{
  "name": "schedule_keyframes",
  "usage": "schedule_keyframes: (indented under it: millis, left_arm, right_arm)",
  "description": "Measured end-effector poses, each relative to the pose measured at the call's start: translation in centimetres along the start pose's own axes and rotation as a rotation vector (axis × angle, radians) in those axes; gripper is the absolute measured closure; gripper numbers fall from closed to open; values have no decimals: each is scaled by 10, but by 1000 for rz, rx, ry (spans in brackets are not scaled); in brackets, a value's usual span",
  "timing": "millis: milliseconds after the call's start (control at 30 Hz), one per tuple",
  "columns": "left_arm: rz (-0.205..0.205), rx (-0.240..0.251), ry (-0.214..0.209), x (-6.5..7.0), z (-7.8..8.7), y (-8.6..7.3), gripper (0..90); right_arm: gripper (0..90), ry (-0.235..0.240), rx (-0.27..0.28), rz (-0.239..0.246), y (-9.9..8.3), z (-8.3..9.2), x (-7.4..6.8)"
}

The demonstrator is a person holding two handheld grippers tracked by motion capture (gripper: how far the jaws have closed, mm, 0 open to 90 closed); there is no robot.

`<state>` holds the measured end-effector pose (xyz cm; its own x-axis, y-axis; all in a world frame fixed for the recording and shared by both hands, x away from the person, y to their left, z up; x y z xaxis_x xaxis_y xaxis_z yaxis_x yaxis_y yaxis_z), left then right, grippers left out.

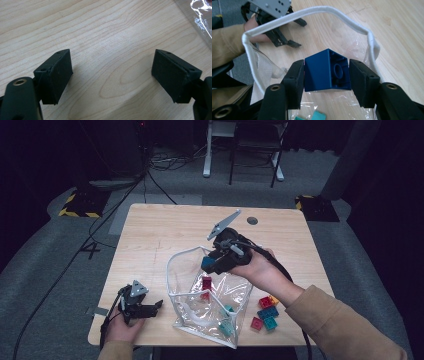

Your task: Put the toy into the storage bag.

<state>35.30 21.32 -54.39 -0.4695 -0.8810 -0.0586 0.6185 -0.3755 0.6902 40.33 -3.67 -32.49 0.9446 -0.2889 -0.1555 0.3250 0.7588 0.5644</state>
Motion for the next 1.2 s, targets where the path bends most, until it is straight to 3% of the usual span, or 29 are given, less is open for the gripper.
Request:
schedule_keyframes:
  millis: [600,900,1033,1100,1200]
  left_arm:
    - [-3,1,1,0,0,0,174]
    - [-4,0,1,0,0,0,174]
    - [-3,1,0,0,0,0,175]
    - [-4,0,1,0,0,0,175]
    - [-3,1,1,0,0,0,174]
  right_arm:
    - [480,11,-238,-23,-7,-54,9]
    - [480,20,-348,-29,-15,-70,7]
    - [469,33,-361,-31,-18,-71,6]
    - [413,34,-350,-31,-18,-69,6]
    - [406,39,-316,-33,-18,-62,5]
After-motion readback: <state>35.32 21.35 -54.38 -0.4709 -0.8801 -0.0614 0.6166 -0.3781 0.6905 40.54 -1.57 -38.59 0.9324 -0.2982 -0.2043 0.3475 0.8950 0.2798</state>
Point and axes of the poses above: each handheld gripper's, and its own axes: z roughly backward along the jaws, y roughly out of its top, x roughly to its right, the point moved 5 cm from there along -z, roughly forward along the jaws, and after that the axes turned 7 degrees about y, right-handed, at the moved point
